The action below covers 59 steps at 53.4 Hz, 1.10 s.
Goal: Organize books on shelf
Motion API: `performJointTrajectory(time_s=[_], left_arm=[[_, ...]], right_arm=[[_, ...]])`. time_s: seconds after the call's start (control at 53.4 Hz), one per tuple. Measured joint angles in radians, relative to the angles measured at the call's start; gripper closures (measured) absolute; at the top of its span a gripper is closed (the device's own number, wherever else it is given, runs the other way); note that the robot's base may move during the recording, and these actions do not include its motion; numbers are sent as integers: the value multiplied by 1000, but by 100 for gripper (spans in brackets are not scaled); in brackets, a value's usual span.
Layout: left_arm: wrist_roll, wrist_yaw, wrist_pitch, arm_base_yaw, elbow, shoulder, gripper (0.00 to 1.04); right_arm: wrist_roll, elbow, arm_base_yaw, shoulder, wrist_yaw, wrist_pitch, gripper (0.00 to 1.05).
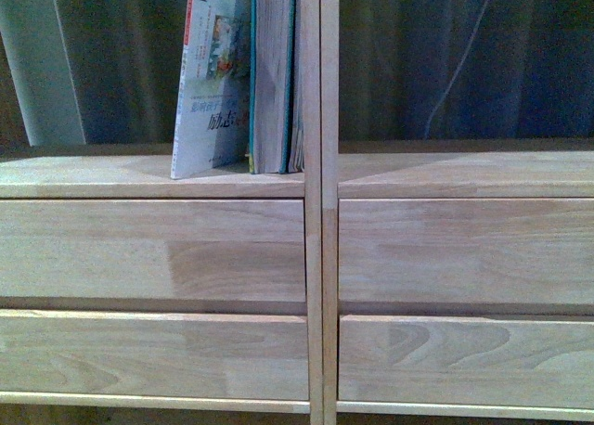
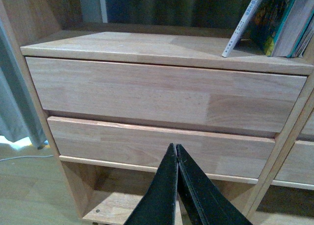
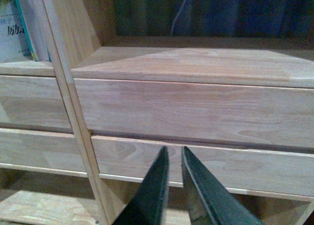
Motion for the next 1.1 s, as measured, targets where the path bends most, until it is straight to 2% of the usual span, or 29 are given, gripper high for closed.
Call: performJointTrajectory(time_s=[0.711,0.824,1.105], left_arm=[[0,-1,-80,0,-168,-256,102],[0,-2,-109,0,-181,-298,102],[1,-1,-150,0,-214,-385,102]], right_arm=[[-6,-175,0,-188,0,-3,102],[-7,-192,0,-322,-1,-137,102],[-7,-228,0,-380,1,-139,102]])
